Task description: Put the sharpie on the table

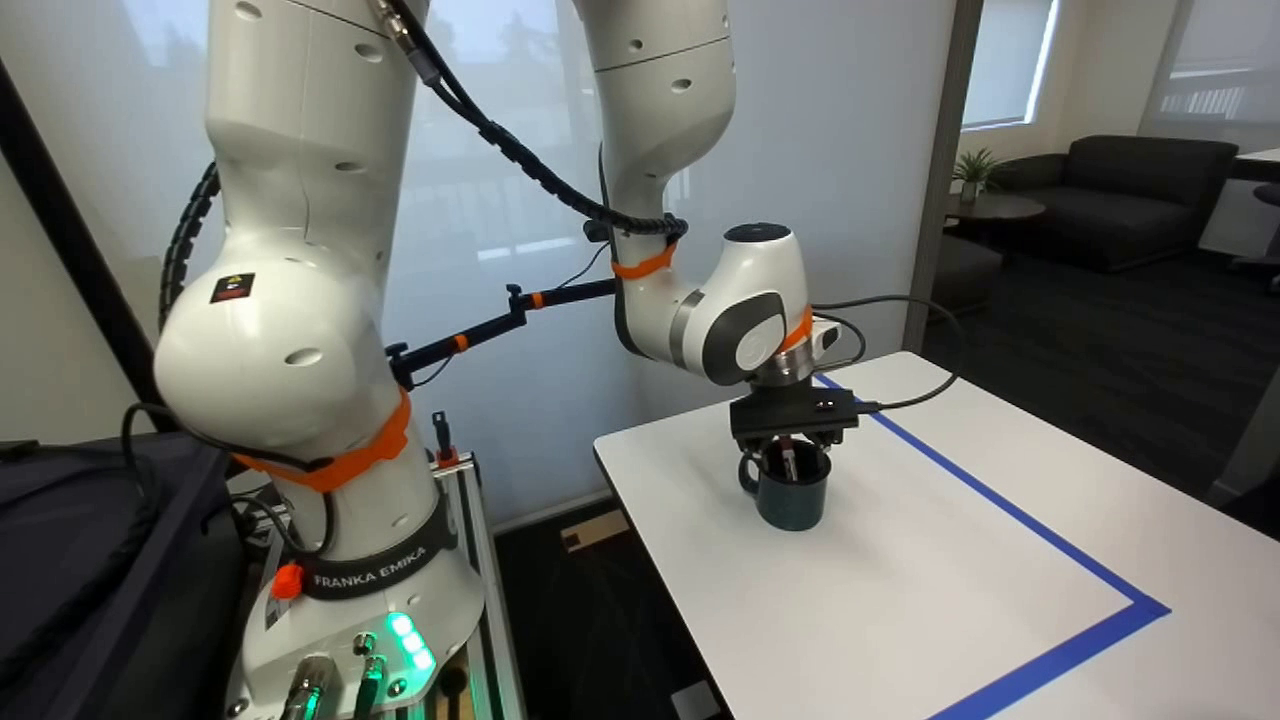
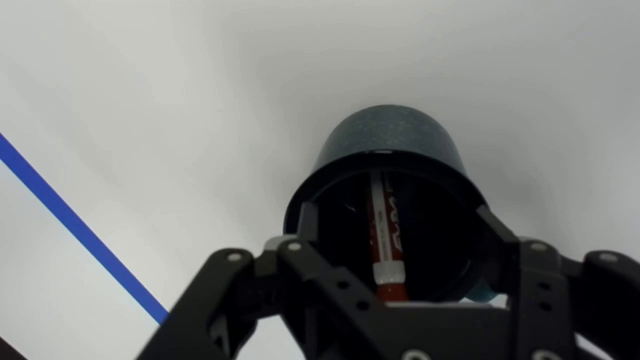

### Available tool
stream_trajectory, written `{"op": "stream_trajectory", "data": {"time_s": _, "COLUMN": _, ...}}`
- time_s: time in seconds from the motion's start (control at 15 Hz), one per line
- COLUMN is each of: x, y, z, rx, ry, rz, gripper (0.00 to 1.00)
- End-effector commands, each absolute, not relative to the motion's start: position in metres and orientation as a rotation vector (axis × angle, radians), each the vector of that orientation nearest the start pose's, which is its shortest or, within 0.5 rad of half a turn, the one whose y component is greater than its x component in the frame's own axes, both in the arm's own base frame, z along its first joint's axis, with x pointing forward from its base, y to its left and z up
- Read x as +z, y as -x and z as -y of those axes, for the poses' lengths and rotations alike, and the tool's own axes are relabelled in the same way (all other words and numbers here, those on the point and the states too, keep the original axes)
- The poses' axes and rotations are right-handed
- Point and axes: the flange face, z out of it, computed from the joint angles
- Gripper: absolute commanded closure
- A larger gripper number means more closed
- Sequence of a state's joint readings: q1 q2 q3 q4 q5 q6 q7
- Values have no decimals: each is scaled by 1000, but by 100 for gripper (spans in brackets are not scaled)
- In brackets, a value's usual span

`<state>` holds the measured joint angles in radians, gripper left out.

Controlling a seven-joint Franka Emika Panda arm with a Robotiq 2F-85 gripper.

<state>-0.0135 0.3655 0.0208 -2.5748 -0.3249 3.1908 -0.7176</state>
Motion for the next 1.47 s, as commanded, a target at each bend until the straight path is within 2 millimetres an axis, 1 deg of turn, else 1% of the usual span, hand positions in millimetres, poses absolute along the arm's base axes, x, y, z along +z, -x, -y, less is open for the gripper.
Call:
{"op": "stream_trajectory", "data": {"time_s": 0.0, "x": 154, "y": -461, "z": -38, "rx": -413, "ry": 2769, "rz": 1632, "gripper": 26}}
{"op": "stream_trajectory", "data": {"time_s": 0.07, "x": 154, "y": -462, "z": -39, "rx": -417, "ry": 2763, "rz": 1639, "gripper": 28}}
{"op": "stream_trajectory", "data": {"time_s": 0.13, "x": 155, "y": -464, "z": -40, "rx": -420, "ry": 2762, "rz": 1644, "gripper": 37}}
{"op": "stream_trajectory", "data": {"time_s": 0.2, "x": 155, "y": -465, "z": -41, "rx": -423, "ry": 2759, "rz": 1649, "gripper": 33}}
{"op": "stream_trajectory", "data": {"time_s": 0.27, "x": 155, "y": -467, "z": -42, "rx": -426, "ry": 2755, "rz": 1654, "gripper": 38}}
{"op": "stream_trajectory", "data": {"time_s": 0.33, "x": 154, "y": -468, "z": -43, "rx": -426, "ry": 2754, "rz": 1655, "gripper": 40}}
{"op": "stream_trajectory", "data": {"time_s": 0.4, "x": 152, "y": -469, "z": -43, "rx": -425, "ry": 2751, "rz": 1654, "gripper": 39}}
{"op": "stream_trajectory", "data": {"time_s": 0.47, "x": 150, "y": -470, "z": -44, "rx": -424, "ry": 2750, "rz": 1651, "gripper": 43}}
{"op": "stream_trajectory", "data": {"time_s": 0.53, "x": 147, "y": -470, "z": -45, "rx": -419, "ry": 2745, "rz": 1647, "gripper": 41}}
{"op": "stream_trajectory", "data": {"time_s": 0.87, "x": 126, "y": -471, "z": -53, "rx": -385, "ry": 2713, "rz": 1634, "gripper": 42}}
{"op": "stream_trajectory", "data": {"time_s": 1.0, "x": 122, "y": -475, "z": -54, "rx": -384, "ry": 2707, "rz": 1634, "gripper": 39}}
{"op": "stream_trajectory", "data": {"time_s": 1.13, "x": 121, "y": -480, "z": -53, "rx": -390, "ry": 2707, "rz": 1634, "gripper": 46}}
{"op": "stream_trajectory", "data": {"time_s": 1.2, "x": 121, "y": -481, "z": -52, "rx": -394, "ry": 2707, "rz": 1634, "gripper": 65}}
{"op": "stream_trajectory", "data": {"time_s": 1.27, "x": 120, "y": -481, "z": -52, "rx": -391, "ry": 2706, "rz": 1635, "gripper": 71}}
{"op": "stream_trajectory", "data": {"time_s": 1.33, "x": 118, "y": -482, "z": -52, "rx": -387, "ry": 2703, "rz": 1636, "gripper": 81}}
{"op": "stream_trajectory", "data": {"time_s": 1.4, "x": 115, "y": -482, "z": -53, "rx": -384, "ry": 2699, "rz": 1633, "gripper": 89}}
